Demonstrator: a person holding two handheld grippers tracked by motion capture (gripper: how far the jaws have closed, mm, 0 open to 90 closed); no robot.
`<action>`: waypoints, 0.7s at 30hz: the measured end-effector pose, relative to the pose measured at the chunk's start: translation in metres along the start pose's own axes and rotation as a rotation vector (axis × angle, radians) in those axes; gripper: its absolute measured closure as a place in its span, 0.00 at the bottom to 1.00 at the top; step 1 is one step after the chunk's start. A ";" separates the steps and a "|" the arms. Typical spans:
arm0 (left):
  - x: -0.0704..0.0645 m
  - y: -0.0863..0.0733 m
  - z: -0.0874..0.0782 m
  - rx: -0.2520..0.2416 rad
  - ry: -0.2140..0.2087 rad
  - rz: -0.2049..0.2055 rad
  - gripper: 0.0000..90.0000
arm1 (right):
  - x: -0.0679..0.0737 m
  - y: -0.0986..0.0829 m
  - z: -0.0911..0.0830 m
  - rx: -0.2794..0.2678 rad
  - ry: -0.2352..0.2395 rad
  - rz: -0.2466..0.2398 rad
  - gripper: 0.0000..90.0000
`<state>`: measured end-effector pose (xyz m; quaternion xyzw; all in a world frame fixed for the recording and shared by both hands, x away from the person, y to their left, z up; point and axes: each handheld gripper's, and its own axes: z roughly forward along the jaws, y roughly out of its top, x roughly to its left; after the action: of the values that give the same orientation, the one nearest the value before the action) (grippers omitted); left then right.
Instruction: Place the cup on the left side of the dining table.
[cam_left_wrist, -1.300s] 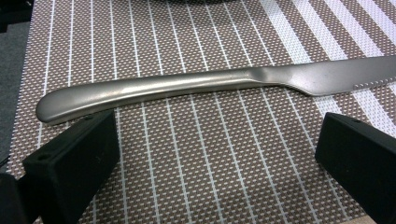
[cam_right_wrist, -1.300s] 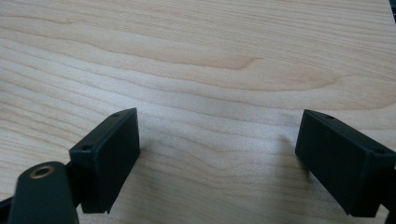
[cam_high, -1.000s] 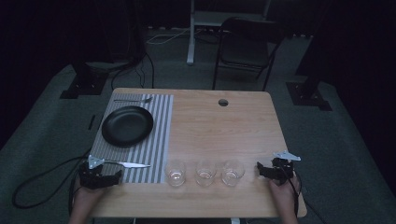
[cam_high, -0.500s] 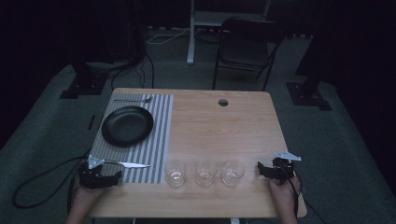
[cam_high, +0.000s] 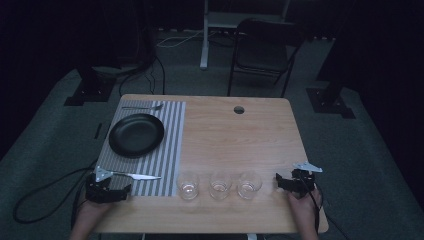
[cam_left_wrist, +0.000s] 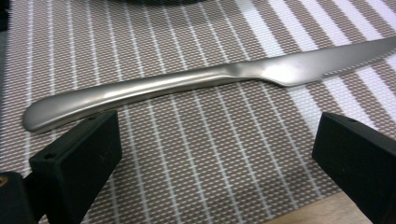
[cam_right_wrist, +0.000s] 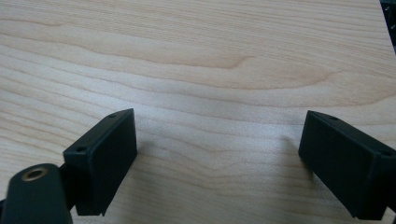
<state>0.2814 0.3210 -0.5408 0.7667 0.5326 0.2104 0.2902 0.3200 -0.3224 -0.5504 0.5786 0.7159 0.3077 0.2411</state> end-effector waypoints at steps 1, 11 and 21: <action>-0.001 0.000 0.001 0.002 -0.002 0.004 0.02 | 0.000 0.000 0.000 0.000 0.000 0.001 0.12; -0.009 0.003 -0.002 -0.021 -0.078 0.039 0.02 | 0.000 0.000 0.000 0.000 0.000 0.001 0.12; -0.020 0.010 -0.007 -0.075 -0.126 0.052 0.02 | 0.000 0.000 0.000 0.000 0.000 0.001 0.12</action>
<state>0.2772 0.3005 -0.5288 0.7806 0.4849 0.1891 0.3461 0.3199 -0.3223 -0.5504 0.5790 0.7155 0.3078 0.2410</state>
